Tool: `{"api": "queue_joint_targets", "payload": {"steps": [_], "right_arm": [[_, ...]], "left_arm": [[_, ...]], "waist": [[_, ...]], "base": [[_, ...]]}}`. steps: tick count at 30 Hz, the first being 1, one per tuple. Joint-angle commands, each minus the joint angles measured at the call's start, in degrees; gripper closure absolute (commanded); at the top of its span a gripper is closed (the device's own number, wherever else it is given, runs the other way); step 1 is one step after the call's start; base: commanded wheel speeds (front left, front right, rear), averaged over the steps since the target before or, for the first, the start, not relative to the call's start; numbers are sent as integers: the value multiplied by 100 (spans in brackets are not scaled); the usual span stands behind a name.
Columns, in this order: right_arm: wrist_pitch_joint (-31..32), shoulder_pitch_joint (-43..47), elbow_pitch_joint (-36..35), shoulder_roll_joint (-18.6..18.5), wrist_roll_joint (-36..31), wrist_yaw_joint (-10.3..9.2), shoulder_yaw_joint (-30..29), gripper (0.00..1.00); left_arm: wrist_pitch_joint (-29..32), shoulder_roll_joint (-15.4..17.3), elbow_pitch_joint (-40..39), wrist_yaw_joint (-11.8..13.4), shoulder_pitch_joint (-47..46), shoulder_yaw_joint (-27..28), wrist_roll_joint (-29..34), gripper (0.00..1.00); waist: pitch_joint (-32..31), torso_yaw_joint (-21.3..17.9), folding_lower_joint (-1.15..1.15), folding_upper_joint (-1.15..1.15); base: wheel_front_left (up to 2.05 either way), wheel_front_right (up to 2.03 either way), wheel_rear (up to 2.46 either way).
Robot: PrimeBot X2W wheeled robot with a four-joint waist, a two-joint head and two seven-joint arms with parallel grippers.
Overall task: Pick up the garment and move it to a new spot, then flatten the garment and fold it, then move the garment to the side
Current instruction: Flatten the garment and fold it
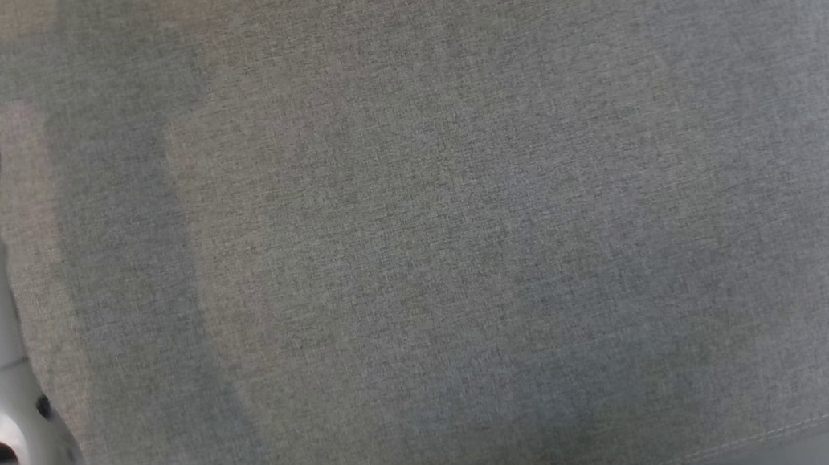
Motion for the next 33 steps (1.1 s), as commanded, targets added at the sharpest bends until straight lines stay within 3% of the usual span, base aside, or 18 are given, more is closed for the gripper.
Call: {"api": "queue_joint_targets", "payload": {"steps": [1,10,16,22,33], "right_arm": [[-23,418,-65,-88,159,-77,-228,100],[-27,3299,-267,619,791,-81,-482,100],[-28,4702,-400,727,944,-81,-237,100],[-26,5625,-175,726,1010,-67,221,100],[-24,6787,281,785,967,-52,787,100]], "left_arm": [[10,35,-39,136,394,227,-78,100],[8,-522,32,64,3007,689,-305,100],[9,-642,257,46,4208,745,-468,100],[10,-670,327,65,4979,268,-813,100],[9,-676,315,234,6377,-43,-1180,100]], "waist": [[102,26,-2,0],[-253,-81,-2,0],[-791,-119,-2,0],[-1410,-130,-2,0],[-2563,-56,-2,0]], "base": [[0,0,0],[0,0,0],[0,0,0],[0,0,0],[0,0,0]]}}
